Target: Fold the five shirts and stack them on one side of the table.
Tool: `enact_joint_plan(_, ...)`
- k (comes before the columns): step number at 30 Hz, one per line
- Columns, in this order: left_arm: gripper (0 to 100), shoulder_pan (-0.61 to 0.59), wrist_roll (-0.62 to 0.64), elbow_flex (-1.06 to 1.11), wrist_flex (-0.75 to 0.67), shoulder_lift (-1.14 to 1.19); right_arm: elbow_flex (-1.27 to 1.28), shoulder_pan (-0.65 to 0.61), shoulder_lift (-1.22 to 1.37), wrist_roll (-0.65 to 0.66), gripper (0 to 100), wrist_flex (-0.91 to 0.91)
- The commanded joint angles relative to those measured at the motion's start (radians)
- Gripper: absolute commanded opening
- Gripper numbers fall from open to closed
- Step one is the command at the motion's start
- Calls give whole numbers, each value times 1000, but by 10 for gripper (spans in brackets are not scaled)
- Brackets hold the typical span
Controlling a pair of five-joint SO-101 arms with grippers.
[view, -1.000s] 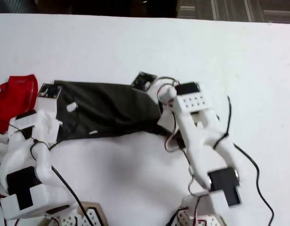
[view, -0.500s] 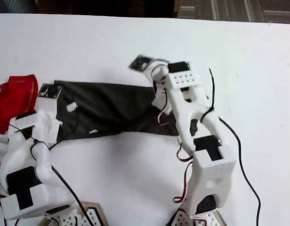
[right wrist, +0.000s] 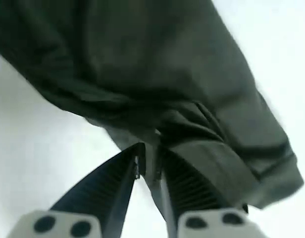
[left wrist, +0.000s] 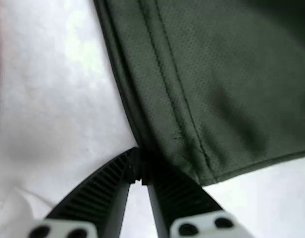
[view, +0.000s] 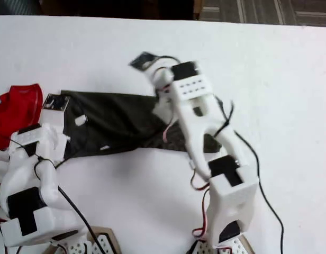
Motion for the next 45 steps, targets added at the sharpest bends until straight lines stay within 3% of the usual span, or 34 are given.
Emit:
enact_joint_plan(1,27,20,9,5,-20,-18,-29,-61,-47,-60,19,-113)
enact_joint_plan(4,27,20,9,5,-18,-18,-26,-84,21,-140,18,-163)
enact_joint_plan(12,27,20,9,5,-18,-18,-21,-163,131,-146,18,-124)
enact_joint_plan(20,27,20,9,5,-18,-18,157,-257,113,-91,18,-120)
enact_joint_plan(26,27,20,9,5,-18,-18,273,-272,-39,-78,18,-124)
enact_joint_plan(34,27,20,9,5,-18,-18,295,-183,-140,-83,18,-248)
enact_joint_plan(45,27,20,9,5,-18,-18,299,76,-168,-75,18,-125)
